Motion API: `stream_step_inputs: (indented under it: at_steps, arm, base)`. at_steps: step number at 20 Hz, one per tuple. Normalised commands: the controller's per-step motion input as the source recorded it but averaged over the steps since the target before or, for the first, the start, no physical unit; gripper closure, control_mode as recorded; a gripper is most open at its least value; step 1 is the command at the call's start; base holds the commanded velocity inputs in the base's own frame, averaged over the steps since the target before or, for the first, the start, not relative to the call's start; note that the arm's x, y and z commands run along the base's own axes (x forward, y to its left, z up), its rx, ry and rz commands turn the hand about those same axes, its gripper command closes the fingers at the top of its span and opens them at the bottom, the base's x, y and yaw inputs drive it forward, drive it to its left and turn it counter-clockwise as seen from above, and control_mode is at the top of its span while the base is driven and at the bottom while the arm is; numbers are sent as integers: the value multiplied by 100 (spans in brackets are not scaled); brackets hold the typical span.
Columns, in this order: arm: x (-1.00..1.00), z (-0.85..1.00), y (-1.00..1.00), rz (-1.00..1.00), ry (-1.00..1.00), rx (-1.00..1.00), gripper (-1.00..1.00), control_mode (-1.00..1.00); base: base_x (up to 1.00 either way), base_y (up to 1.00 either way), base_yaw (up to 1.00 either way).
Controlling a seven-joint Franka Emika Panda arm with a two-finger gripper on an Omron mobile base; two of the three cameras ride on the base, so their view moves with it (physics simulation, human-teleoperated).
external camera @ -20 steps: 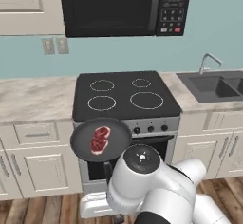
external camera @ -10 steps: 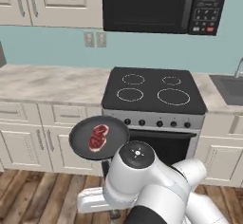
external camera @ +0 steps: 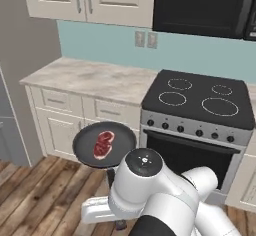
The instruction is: Pick up the pan with the steak in it and place it on the dining table. Then place the steak on the plate.
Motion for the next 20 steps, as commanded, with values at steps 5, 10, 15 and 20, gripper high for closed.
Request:
stream_step_inputs:
  at_steps: [5, 10, 15, 20]
  arm:
    - [0, 0, 0, 0, 0, 0, 100, 100]
    - [0, 0, 0, 0, 0, 0, 100, 100]
    - [0, 0, 0, 0, 0, 0, 100, 100]
    - [0, 0, 0, 0, 0, 0, 100, 100]
  base:
    - [-26, -4, 44]
    - [-25, -3, 44]
    - [-25, -3, 44]
    - [-26, -3, 43]
